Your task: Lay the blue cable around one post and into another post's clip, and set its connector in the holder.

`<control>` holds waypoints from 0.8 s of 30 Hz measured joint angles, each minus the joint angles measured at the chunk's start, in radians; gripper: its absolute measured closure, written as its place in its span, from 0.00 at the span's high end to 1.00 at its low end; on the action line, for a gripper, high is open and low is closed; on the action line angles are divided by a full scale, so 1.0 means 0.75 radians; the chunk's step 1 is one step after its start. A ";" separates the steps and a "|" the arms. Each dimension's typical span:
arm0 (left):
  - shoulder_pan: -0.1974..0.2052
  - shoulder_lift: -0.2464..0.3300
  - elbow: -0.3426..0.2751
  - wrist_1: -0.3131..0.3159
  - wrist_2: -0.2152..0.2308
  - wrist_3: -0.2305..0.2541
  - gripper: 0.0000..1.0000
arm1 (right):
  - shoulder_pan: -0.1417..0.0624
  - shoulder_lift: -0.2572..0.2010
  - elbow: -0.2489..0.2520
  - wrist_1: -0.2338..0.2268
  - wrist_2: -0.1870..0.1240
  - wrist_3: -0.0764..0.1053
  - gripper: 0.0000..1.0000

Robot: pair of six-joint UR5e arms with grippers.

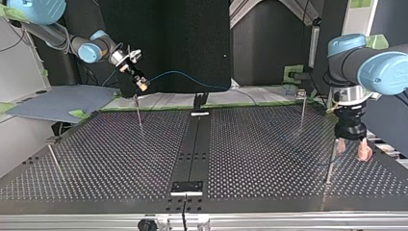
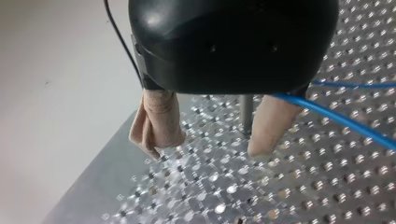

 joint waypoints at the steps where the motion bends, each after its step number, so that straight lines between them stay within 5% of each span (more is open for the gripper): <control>1: 0.000 0.003 -0.008 0.001 0.009 0.001 1.00 | 0.000 0.000 0.000 0.000 0.000 0.000 0.00; 10: -0.001 0.053 -0.062 0.032 0.069 -0.015 1.00 | 0.002 0.000 0.000 0.005 0.000 -0.005 0.00; 24: 0.004 0.088 -0.070 0.002 0.042 -0.004 1.00 | 0.004 0.000 0.000 0.014 0.000 -0.014 0.00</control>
